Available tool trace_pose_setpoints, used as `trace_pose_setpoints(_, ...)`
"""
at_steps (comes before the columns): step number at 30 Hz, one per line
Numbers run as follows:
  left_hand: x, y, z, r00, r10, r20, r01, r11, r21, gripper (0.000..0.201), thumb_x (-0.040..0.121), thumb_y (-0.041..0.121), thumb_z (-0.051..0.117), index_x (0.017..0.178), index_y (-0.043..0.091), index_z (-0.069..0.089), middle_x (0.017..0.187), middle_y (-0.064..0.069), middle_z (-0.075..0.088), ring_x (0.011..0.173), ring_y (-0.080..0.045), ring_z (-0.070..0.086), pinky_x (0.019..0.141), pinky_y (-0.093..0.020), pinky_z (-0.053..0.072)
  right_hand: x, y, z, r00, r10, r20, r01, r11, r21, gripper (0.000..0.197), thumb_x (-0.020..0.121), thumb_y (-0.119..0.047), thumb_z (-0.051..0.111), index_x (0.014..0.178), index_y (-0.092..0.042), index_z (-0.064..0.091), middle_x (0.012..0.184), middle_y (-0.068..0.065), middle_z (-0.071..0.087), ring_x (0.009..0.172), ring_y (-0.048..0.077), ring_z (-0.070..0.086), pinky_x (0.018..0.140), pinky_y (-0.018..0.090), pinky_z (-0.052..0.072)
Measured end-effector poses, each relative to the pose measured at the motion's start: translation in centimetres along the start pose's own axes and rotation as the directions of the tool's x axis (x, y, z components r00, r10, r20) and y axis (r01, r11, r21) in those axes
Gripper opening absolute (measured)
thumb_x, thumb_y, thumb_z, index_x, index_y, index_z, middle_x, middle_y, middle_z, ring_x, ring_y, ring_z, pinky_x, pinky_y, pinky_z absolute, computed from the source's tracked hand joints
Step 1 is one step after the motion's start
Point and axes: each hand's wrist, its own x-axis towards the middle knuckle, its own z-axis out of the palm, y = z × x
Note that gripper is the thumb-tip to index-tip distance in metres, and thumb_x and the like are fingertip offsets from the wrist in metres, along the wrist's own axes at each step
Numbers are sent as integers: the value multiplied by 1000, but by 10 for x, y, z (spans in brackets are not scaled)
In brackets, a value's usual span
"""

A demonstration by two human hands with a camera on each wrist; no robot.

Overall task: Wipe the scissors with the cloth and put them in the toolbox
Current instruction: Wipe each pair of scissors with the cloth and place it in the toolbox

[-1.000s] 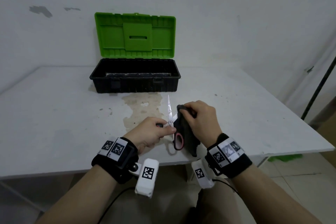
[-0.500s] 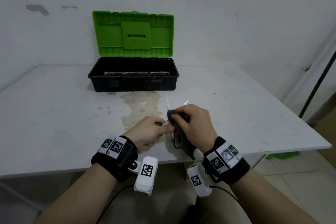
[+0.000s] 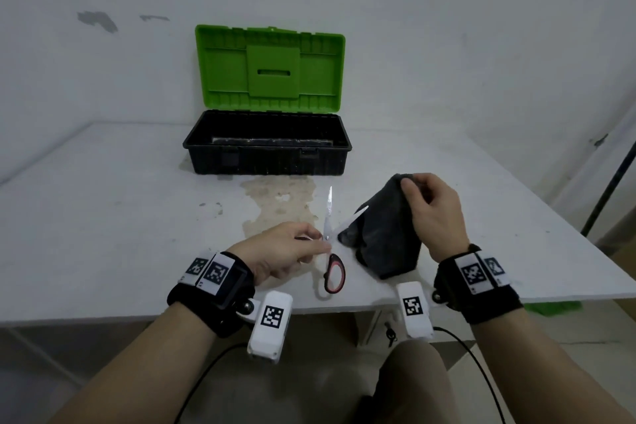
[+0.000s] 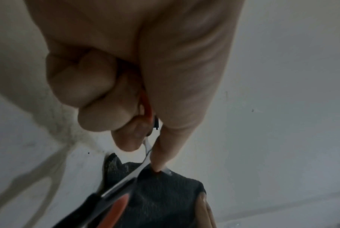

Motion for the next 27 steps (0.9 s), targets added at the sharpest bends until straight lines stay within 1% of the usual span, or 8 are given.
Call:
trace_pose_setpoints(4, 1, 3, -2, 999, -26, 21, 27, 999, -47, 6, 100, 20, 52, 95, 17, 50, 61, 5, 51, 42, -8, 29, 38, -19, 16, 0, -5, -7, 998, 34, 52, -38, 996, 84, 15, 100, -29, 48, 103, -17, 57, 91, -3, 61, 80, 8, 56, 74, 25, 46)
trace_pose_setpoints(10, 4, -1, -10, 996, 55, -69, -66, 984, -166, 12, 100, 16, 58, 91, 10, 63, 70, -2, 62, 43, -8, 34, 36, -16, 23, -4, -8, -6, 984, 92, 155, -106, 990, 87, 17, 100, -28, 47, 103, -16, 59, 97, -1, 63, 86, 8, 58, 78, 24, 46)
trace_pose_setpoints(13, 4, 0, -15, 989, 70, -131, -98, 969, -225, 8, 96, 16, 65, 94, 9, 69, 67, 0, 62, 50, -10, 48, 46, -18, 38, -5, -9, -6, 977, 124, 173, -143, 984, 103, 18, 100, -29, 48, 103, -15, 60, 96, -1, 64, 84, 8, 58, 74, 22, 46)
trace_pose_setpoints(15, 3, 2, -18, 988, 82, -132, -115, 957, -266, 5, 95, 11, 66, 94, 6, 68, 68, -2, 58, 56, -14, 52, 55, -23, 45, -6, -10, -6, 969, 162, 185, -187, 974, 128, 19, 100, -29, 49, 102, -15, 61, 94, -1, 64, 80, 7, 58, 68, 19, 47)
trace_pose_setpoints(18, 4, 5, -19, 987, 89, -132, -124, 950, -287, 7, 98, 7, 57, 94, 4, 62, 70, -6, 55, 60, -16, 53, 63, -27, 46, -8, -12, -6, 963, 182, 197, -211, 967, 140, 20, 100, -30, 48, 102, -14, 60, 94, 1, 63, 78, 7, 58, 67, 20, 48)
trace_pose_setpoints(23, 6, 5, -17, 969, 142, -200, -206, 914, -351, 13, 95, 1, 63, 106, -4, 66, 83, -11, 72, 70, -15, 65, 69, -22, 58, -9, -11, -4, 960, 193, 201, -225, 963, 151, 20, 100, -31, 49, 104, -14, 60, 99, 3, 64, 84, 10, 58, 71, 24, 47)
trace_pose_setpoints(25, 9, 2, -16, 956, 154, -248, -240, 899, -366, 14, 91, 4, 68, 104, -1, 70, 86, -10, 74, 76, -17, 66, 78, -25, 58, -9, -10, -3, 960, 193, 203, -223, 965, 139, 20, 100, -31, 49, 103, -15, 60, 101, 5, 63, 84, 11, 58, 73, 25, 47)
trace_pose_setpoints(27, 11, 2, -15, 934, 161, -319, -274, 895, -351, 10, 89, 15, 73, 96, 8, 72, 82, -3, 72, 83, -18, 64, 86, -30, 51, -9, -9, -3, 958, 196, 209, -227, 964, 137, 19, 100, -31, 49, 100, -17, 61, 102, 7, 63, 83, 12, 58, 74, 27, 48)
